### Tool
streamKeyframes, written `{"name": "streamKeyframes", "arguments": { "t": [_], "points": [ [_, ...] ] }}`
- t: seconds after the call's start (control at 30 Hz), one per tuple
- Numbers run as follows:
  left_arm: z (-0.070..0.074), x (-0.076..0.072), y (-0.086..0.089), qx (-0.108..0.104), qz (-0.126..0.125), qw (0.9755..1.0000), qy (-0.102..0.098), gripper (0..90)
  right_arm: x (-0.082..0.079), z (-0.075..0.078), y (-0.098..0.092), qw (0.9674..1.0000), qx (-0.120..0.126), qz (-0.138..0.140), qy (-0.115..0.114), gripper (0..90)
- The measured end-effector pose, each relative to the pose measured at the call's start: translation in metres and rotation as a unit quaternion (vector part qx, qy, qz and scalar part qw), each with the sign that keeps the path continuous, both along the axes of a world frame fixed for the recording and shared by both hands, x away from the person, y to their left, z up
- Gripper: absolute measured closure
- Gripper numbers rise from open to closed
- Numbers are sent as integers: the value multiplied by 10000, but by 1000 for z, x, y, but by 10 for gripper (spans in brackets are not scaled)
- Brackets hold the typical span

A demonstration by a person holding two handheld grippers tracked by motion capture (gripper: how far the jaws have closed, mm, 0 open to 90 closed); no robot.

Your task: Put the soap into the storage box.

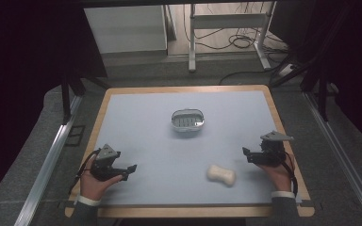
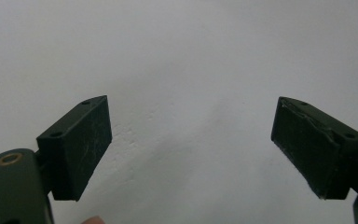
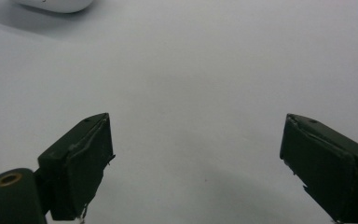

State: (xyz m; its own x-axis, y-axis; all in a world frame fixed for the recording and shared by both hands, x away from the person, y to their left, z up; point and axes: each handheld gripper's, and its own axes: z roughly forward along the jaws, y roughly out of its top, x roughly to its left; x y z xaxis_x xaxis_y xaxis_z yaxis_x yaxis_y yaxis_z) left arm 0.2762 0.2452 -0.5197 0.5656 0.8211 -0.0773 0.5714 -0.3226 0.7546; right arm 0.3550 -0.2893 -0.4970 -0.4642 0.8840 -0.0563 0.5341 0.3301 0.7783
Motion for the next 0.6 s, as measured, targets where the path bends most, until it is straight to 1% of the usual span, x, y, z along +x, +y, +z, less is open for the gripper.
{"name": "streamKeyframes", "arguments": {
  "t": [0.07,0.2,0.23,0.3,0.33,0.4,0.53,0.6],
  "points": [
    [0,-2,1,37,20,10000,0,124,1,1,0,10000,13,17,-25,98],
    [3,-4,3,-100,38,9999,-28,124,0,2,-1,10000,44,-9,-37,109],
    [5,-4,4,-115,60,9999,-59,123,-1,2,-1,10000,48,-15,-8,110],
    [9,-4,6,-185,58,9997,-141,124,-3,0,-2,10000,-28,-39,20,111],
    [9,-5,7,-177,46,9997,-140,124,-3,0,-3,10000,-28,-89,19,112],
    [8,-6,7,-174,37,9998,-134,125,-3,2,-4,9999,85,-99,-6,117],
    [8,-8,5,-174,-54,9998,-113,125,-4,2,-1,9999,62,-108,22,123],
    [8,-9,5,-175,-94,9998,-96,127,-5,4,1,9998,165,-110,20,134]
  ]
}}
